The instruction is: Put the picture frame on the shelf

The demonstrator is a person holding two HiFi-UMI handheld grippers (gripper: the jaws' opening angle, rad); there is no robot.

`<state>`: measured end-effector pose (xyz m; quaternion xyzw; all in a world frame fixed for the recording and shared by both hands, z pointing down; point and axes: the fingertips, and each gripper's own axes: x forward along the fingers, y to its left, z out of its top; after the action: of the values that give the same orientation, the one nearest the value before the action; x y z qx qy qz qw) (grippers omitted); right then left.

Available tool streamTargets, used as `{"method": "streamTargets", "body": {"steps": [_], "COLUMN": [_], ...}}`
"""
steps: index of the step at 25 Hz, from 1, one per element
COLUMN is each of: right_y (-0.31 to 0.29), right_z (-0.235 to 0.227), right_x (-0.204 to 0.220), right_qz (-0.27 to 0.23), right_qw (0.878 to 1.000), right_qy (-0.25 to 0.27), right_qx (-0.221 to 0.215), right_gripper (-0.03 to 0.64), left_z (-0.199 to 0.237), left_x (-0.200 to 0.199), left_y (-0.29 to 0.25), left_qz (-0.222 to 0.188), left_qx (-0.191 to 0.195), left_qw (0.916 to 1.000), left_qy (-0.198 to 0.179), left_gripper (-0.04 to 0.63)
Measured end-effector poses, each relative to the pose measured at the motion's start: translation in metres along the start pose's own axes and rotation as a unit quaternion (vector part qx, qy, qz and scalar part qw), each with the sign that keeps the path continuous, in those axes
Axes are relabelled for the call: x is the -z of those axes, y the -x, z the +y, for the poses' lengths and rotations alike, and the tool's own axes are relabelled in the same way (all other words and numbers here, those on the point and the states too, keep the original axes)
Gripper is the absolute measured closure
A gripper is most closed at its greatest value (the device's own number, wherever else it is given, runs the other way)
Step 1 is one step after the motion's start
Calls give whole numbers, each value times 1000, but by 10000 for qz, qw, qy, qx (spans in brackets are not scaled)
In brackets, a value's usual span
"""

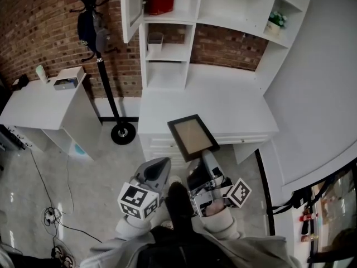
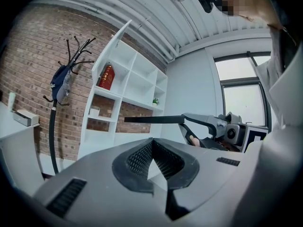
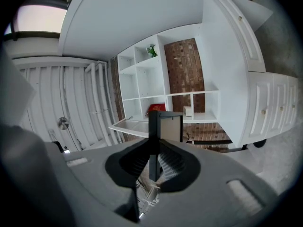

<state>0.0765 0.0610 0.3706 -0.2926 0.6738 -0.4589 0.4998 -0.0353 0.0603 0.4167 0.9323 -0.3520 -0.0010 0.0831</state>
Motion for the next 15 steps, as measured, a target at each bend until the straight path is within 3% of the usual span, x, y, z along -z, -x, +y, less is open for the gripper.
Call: {"method": "streamTargets", "body": {"steps": [15], "right_y": [-122], "right_z": [-58], "right_x": [-54], "right_qz": [442], "right_qw": [9989], "right_qy": [-73], "right_qx": [-114], "right_gripper": [561], "left_z": [91], "left_x": [-20], "left_y": [-107], "left_qz": [20], "left_qx": [-230], "left_qw": [9997], "left_qy": [-42], "left_gripper": [592]}}
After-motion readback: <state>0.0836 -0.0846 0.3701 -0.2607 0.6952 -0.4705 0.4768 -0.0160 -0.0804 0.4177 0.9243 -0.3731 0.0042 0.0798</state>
